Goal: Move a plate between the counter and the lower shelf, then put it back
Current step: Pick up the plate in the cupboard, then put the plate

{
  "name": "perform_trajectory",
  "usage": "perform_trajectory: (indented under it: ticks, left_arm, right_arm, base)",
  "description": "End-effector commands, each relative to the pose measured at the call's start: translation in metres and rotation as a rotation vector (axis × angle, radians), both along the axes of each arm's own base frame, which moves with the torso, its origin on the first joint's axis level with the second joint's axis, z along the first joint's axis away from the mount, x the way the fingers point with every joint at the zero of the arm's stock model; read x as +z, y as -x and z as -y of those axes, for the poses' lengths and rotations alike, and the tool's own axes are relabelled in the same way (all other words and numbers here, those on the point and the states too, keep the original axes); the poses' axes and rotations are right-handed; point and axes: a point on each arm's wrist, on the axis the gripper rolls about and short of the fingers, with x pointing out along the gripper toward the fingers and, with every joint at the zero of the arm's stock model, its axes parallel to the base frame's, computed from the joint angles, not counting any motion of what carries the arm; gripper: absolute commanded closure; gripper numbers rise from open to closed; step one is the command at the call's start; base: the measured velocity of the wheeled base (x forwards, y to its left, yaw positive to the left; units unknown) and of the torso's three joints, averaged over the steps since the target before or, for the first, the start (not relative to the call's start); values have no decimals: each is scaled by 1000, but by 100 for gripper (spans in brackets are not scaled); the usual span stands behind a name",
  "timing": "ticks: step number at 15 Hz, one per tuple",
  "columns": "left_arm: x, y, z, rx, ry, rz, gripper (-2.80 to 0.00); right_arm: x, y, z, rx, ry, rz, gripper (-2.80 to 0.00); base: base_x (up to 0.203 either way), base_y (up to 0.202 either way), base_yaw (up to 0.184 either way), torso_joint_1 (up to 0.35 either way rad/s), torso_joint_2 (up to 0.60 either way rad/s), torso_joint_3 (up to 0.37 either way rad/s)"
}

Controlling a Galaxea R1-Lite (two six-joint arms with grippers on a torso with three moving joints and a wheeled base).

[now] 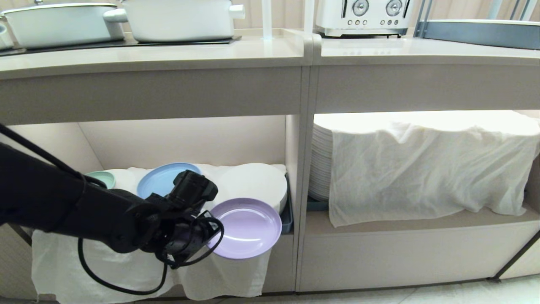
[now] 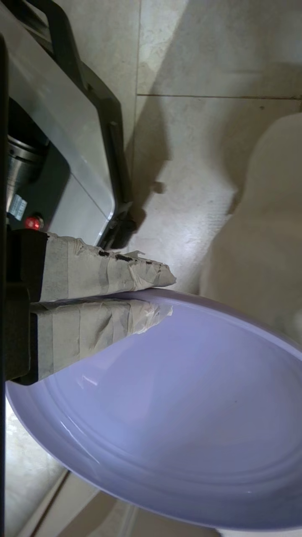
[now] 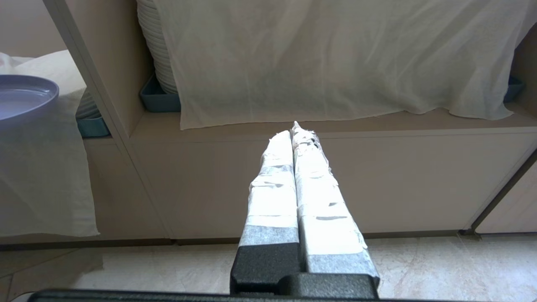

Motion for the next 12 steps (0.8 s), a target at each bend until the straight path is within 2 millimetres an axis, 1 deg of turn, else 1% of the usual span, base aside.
perform_trajectory:
  ticks: [1,4,10,12]
  left_arm:
    - [10,13,-4,-7,20,18,0]
    - [19,32,-11,-22,28,24,0]
    - [48,72,-28,-12,59,42,0]
    - [53,90,-36,-13,55,23,0]
  right_arm:
    - [0,0,0,0,1,0,0]
    - [0,0,0,0,0,0,0]
    - [0,0,0,0,0,0,0]
    - [0,0,0,0,0,0,0]
  base:
    - [0,0,0,0,0,0]
    - [0,0,0,0,0,0]
    - [0,0,0,0,0,0]
    - [0,0,0,0,0,0]
